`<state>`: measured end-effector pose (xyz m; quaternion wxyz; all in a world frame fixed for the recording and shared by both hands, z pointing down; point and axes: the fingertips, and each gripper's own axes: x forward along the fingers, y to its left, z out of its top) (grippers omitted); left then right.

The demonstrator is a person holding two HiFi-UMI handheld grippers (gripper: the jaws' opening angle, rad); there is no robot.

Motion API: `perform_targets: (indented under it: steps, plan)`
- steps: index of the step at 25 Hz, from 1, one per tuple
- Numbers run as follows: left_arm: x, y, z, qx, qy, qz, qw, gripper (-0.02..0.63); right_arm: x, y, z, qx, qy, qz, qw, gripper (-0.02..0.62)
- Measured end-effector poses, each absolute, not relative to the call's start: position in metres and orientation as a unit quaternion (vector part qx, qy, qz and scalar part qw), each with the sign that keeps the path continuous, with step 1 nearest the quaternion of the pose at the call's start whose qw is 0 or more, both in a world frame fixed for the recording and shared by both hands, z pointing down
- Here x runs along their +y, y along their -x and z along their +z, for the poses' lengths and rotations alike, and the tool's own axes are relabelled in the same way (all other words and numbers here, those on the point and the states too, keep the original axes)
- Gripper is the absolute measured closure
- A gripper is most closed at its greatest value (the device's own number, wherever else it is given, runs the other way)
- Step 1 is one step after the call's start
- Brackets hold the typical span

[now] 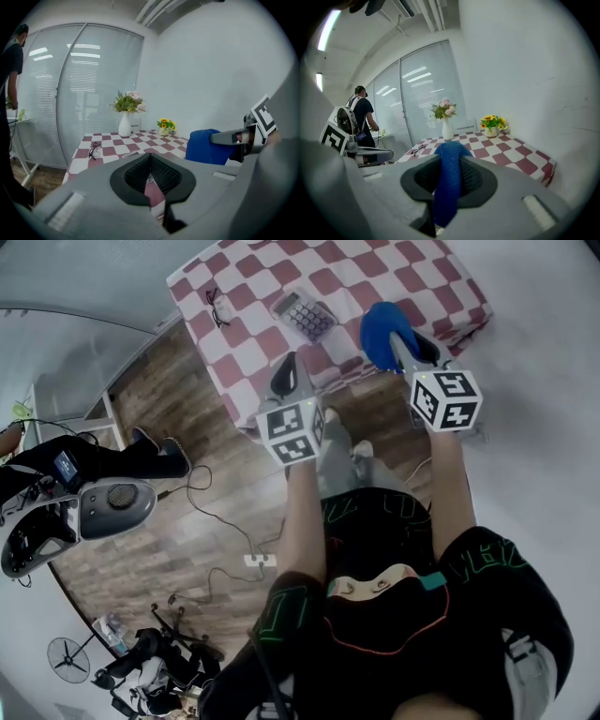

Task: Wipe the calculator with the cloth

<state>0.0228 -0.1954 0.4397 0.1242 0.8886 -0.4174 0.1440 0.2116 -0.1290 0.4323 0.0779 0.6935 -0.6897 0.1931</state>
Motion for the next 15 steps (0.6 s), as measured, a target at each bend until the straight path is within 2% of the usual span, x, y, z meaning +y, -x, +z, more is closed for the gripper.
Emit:
perform_targets:
  steps: [7,11,15]
  plan:
    - [-0.237,-0.042,0.464,-0.419,-0.885,0.136,0.152,0.597,-0.182,-0.218,0.443,-0.701,-0.676,0.184,0.131,0.512]
    - [-0.277,-0.033,0.474,-0.433,-0.878,0.154,0.134,0.597,-0.241,-0.207,0.451,-0.715,-0.657,0.189,0.147,0.512]
    - [-0.298,-0.032,0.499,-0.445,-0.867,0.168,0.148,0.597,-0.283,-0.202,0.475,-0.729,-0.637,0.194,0.16,0.512]
